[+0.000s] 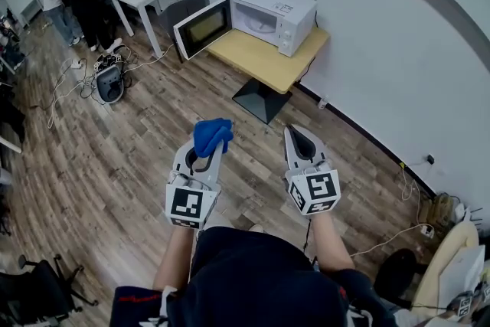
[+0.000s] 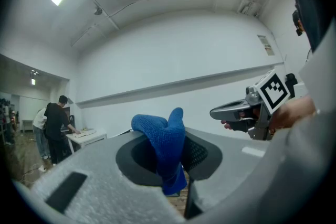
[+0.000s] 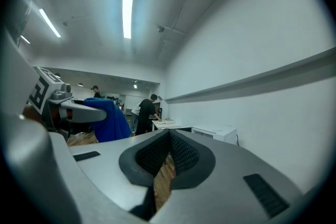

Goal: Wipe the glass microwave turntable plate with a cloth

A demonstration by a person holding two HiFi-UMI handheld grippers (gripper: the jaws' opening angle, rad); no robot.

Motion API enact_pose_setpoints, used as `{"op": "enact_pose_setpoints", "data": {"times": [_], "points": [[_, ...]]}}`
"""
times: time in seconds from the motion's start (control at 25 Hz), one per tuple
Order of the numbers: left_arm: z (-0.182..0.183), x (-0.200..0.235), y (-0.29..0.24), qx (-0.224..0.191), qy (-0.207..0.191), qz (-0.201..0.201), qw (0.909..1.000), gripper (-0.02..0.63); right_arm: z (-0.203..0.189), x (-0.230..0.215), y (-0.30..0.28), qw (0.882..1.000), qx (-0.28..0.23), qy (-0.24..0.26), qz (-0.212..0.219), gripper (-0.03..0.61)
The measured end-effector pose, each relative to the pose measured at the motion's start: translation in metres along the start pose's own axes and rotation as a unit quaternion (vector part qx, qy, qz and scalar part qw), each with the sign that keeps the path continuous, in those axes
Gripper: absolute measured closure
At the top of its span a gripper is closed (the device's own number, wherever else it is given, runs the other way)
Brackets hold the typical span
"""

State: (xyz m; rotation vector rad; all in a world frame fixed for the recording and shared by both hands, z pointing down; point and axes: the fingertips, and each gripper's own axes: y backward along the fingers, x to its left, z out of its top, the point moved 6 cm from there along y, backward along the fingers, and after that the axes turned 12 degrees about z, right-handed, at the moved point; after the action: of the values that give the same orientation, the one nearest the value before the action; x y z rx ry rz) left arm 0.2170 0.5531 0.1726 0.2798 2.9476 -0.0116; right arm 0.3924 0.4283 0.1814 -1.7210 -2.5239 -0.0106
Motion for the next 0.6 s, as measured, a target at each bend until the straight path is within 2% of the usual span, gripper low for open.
{"op": "enact_pose_setpoints", "data": {"times": [0.32, 0.6], "points": [[0.003, 0.002, -0.022, -0.004, 0.004, -0.003, 1.0000, 0.552, -0.002, -0.008, -0.016, 1.000, 0.008, 0.017, 0.015, 0.572], [-0.003, 0.027, -0.067, -0.007, 0.010, -0.014, 0.9998, 0.552, -0.004, -0.026, -0.061, 1.000, 0.008, 0.002, 0.017, 0.572]]}}
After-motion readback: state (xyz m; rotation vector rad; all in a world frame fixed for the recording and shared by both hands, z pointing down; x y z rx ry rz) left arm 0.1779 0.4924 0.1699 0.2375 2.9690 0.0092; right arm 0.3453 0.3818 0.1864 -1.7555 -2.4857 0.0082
